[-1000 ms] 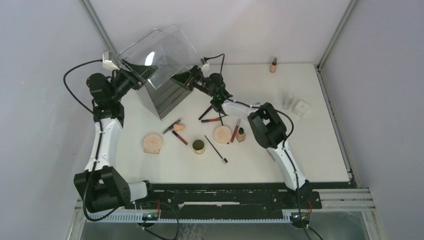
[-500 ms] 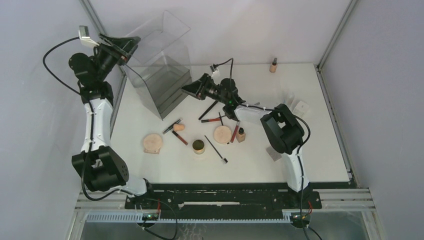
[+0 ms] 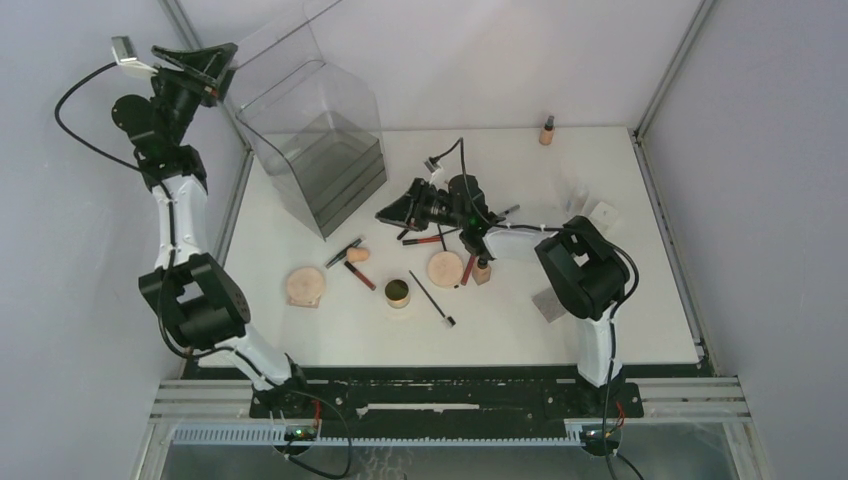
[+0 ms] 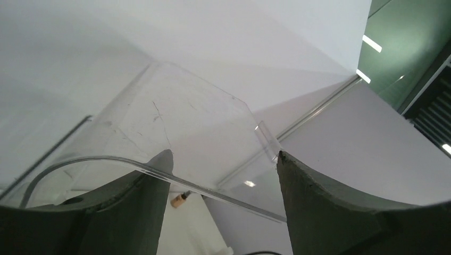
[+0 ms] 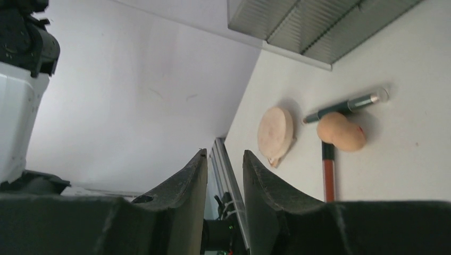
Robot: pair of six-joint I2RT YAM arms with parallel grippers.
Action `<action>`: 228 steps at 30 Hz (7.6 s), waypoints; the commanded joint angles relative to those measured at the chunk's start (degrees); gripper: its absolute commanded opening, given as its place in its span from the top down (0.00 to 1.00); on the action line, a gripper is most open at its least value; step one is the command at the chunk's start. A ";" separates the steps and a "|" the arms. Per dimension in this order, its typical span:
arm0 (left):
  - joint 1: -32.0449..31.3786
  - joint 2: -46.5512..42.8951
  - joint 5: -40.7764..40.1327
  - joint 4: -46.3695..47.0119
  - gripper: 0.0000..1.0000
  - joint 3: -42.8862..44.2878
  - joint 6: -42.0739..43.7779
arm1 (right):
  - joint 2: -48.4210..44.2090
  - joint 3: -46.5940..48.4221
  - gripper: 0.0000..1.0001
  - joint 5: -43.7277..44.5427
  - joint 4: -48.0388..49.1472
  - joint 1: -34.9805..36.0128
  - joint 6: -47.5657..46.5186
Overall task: Organize the makeup
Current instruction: Open the storage box at the center of the board, then move the storage box to the center of the board.
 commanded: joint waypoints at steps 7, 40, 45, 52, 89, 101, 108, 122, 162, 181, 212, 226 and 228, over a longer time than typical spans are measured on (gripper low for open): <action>3.13 4.69 -4.79 12.95 0.24 5.76 -9.01 | -5.14 -3.77 0.61 -1.61 -3.63 -0.38 -5.37; 5.20 8.79 -16.74 4.25 0.17 16.29 -8.76 | -4.64 -2.90 0.60 -2.20 -6.38 -0.64 -7.73; 5.17 8.06 -16.88 3.24 0.17 15.22 -8.18 | -5.24 6.43 0.49 3.56 -17.52 2.18 -19.83; 5.17 7.72 -16.00 2.70 0.17 14.62 -8.69 | 1.16 29.02 0.35 21.28 -34.01 6.77 -42.58; 5.18 7.84 -14.17 2.31 0.16 12.32 -8.86 | 37.40 82.56 0.69 22.50 -27.23 -0.76 -53.87; 4.81 5.98 -14.27 2.75 0.16 10.65 -8.74 | 33.96 77.97 1.00 19.77 -25.94 0.38 -56.68; 4.79 6.18 -14.03 1.63 0.12 12.45 -8.24 | 25.21 68.34 1.00 12.60 -30.11 -1.02 -58.30; 4.50 6.73 -15.30 -0.30 0.12 15.81 -7.93 | 18.83 60.64 1.00 6.11 -34.82 -2.14 -57.45; -6.33 2.58 -47.17 0.13 0.00 11.98 -6.27 | 17.30 58.78 1.00 3.25 -37.61 -2.05 -53.19; -5.70 -0.61 -49.17 1.74 0.00 5.63 -17.03 | 20.74 65.97 1.00 6.80 -44.96 -0.67 -53.17; -4.74 -16.50 -48.77 3.19 0.00 -12.59 -18.57 | 21.79 68.07 1.00 6.07 -45.10 0.23 -50.90; -4.12 -31.88 -43.32 -33.15 0.00 -14.04 15.69 | 23.87 70.02 1.00 2.93 -43.17 -1.77 -50.23; -4.55 -34.34 -44.83 -35.73 0.00 -15.65 19.33 | 25.65 72.79 1.00 2.77 -43.17 -1.54 -50.13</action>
